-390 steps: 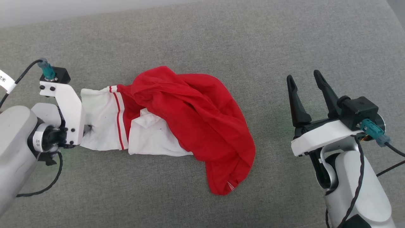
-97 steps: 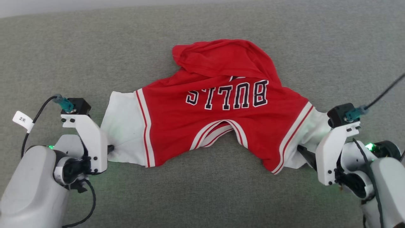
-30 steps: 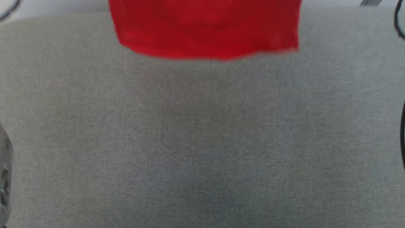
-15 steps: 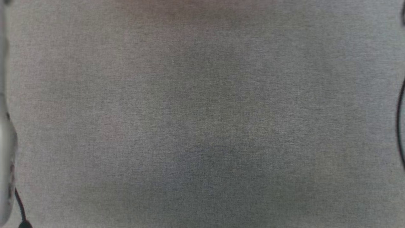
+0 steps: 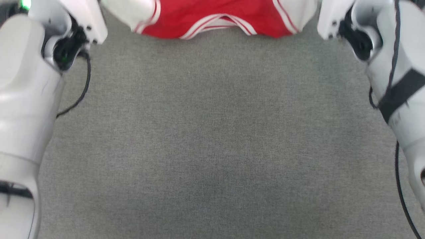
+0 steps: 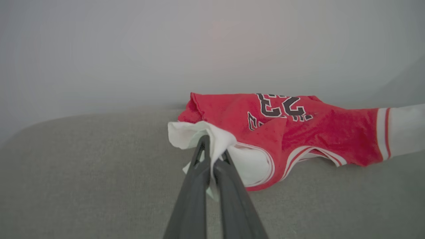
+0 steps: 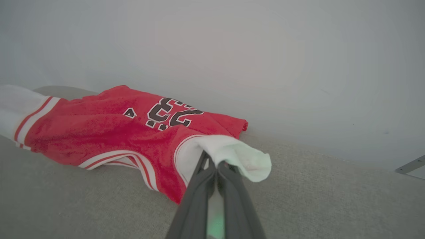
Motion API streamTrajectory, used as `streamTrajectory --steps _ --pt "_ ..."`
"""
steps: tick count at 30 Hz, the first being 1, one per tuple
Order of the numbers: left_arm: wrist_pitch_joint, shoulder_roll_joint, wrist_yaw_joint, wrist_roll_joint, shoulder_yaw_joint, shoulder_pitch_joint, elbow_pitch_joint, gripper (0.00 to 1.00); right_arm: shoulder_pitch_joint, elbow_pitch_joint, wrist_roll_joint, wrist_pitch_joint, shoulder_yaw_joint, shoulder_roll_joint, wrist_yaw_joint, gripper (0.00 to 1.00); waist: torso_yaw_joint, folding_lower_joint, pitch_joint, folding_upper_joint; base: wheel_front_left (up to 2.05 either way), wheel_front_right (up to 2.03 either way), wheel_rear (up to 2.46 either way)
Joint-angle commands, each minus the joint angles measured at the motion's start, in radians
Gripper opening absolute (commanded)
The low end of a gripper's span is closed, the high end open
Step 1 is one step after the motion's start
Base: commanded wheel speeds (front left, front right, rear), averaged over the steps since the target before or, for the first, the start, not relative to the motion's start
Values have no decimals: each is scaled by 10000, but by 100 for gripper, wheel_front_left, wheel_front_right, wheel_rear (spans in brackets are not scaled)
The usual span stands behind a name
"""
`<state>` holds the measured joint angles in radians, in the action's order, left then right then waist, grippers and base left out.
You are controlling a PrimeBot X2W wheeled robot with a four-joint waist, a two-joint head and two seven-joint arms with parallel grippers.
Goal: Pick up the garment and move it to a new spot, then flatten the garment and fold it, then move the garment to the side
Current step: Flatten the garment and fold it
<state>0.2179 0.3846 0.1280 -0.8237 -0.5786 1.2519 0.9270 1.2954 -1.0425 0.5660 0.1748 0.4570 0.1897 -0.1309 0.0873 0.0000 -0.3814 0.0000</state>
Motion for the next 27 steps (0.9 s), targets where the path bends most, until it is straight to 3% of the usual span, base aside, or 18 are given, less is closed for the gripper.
streamTrajectory --steps 1,8,12,16,20,27 --pt "489 144 25 -322 -96 -392 -106 0 -549 468 401 389 257 277 3 0 -27 0 263 0 0 0 0" --pt "1746 813 14 -989 -267 -2006 -946 0 -2493 2636 1942 1803 957 1470 3 0 -101 0 902 0 0 0 0" --pt "2089 1359 -400 -1378 -138 -3331 -2153 0 -3763 3922 2666 2633 891 2242 3 0 -147 0 1258 0 0 0 0" --pt "2397 2044 -1150 -1736 105 -4788 -4105 0 -4951 5110 2998 3427 537 2901 3 0 -173 0 1527 0 0 0 0" --pt "2724 2852 -2236 -2150 418 -6423 -6554 0 -6161 6267 3076 4286 -28 3312 2 0 -216 0 1681 0 0 0 0" --pt "2953 4135 -4089 -2667 946 -9139 -10244 0 -8340 8459 2971 6267 -1225 3533 3 0 -289 0 1763 0 0 0 0"
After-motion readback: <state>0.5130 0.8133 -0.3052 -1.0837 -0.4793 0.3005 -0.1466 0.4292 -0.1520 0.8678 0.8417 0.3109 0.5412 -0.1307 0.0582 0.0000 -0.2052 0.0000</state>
